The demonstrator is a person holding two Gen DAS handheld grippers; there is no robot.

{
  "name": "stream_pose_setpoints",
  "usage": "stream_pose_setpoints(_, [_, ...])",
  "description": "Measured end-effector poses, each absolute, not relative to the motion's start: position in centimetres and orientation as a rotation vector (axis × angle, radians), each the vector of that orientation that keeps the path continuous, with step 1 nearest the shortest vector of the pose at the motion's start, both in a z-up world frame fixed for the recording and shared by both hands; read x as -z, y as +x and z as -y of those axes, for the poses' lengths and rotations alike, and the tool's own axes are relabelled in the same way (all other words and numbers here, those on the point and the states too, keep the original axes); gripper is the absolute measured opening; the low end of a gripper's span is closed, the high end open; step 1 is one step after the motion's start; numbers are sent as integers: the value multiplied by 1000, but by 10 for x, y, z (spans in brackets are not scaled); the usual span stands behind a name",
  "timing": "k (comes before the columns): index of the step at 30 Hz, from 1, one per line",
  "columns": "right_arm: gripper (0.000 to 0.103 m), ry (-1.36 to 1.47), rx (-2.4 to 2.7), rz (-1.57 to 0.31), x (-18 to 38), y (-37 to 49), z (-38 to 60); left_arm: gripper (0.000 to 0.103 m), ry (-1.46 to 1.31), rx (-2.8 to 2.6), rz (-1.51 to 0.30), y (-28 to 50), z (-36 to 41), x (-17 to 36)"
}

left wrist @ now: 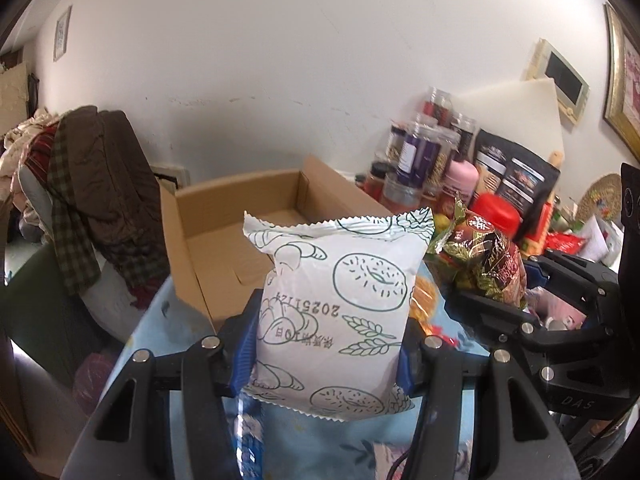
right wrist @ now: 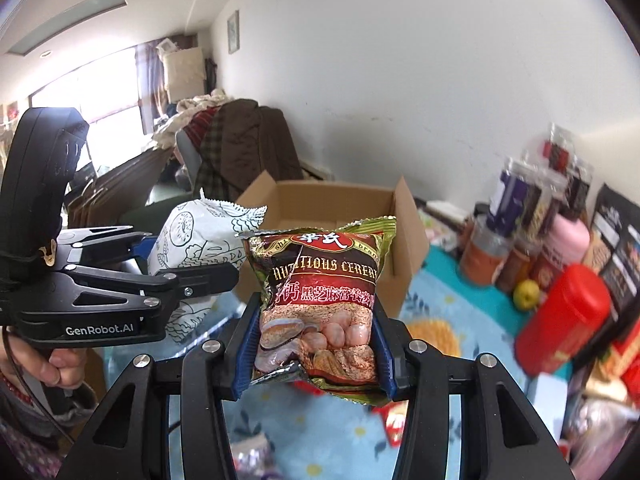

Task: Organize snacks
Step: 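Lift the white pouch with the left gripper while the right lifts the cereal bag toward the box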

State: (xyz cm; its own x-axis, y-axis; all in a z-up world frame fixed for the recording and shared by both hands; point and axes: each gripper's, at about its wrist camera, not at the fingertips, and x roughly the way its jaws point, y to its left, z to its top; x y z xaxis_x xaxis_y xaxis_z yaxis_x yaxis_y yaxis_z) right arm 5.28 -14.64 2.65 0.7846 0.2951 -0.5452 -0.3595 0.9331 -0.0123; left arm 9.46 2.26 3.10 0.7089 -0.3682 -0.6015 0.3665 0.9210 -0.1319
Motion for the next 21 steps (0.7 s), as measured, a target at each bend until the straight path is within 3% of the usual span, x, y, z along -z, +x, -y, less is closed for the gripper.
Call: stream_pose_setpoints(21, [48, -174, -417, -509, -57, 172, 129, 54, 79, 329, -583, 205, -27, -61])
